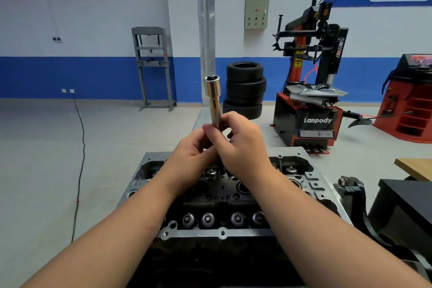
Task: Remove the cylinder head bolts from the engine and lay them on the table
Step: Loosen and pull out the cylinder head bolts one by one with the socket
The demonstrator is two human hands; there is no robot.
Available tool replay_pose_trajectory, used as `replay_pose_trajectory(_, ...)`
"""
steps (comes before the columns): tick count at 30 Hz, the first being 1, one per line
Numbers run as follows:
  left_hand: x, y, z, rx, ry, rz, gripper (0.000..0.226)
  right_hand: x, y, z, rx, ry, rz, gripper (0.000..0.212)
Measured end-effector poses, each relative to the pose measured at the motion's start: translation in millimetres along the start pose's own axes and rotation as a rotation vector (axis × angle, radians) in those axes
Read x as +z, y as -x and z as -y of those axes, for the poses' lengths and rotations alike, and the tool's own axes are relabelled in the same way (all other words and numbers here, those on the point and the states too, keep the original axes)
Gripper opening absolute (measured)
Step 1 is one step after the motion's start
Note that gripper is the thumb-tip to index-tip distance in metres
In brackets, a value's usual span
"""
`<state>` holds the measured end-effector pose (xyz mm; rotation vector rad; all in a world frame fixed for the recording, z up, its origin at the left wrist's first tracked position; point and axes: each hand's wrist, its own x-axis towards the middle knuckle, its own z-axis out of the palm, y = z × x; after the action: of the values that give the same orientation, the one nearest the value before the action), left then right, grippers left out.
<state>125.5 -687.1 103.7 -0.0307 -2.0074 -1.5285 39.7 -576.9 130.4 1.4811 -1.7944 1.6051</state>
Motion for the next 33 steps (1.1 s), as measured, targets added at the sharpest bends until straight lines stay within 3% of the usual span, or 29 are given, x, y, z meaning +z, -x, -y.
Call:
replay_pose_trajectory(6,-0.5,3.7,-3.3,-0.015,-0.045,0.032,0.024,0.9,0.6,0.5,0.036,0.006,0.086,0.027)
replay_pose_trajectory(11,0.2,0.7,-1.8,-0.017,-0.041,-0.021,0.016,1.0,1.6,-1.1,0.024,0.029,-0.003,0.02)
replay_pose_trajectory(14,-0.6,2.1,-2.2,-0.014,0.02,0.016,0.022,1.1,2.4,-1.1,-0.011,0.046,-0.049,0.018)
replay_pose_trajectory(20,-1.0,4.1,-4.8,-0.031,0.003,0.021,0.021,0.7,2.9,3.7,-0.027,0.054,0.045,0.024)
replay_pose_trajectory(24,1.2,0.6,-4.6,-0.032,-0.029,-0.032,0.017,-0.1,2.5,3.4,0.0,0.055,-0.019,0.026)
replay_pose_trajectory(28,-0.8,3.8,-3.2,-0.002,0.017,0.024,0.026,0.3,2.3,2.4,-0.016,0.077,-0.097,0.025)
replay_pose_trajectory(33,-0.9,3.8,-3.3,-0.025,-0.004,0.029,0.028,-0.8,1.4,2.3,0.007,0.028,0.032,0.022)
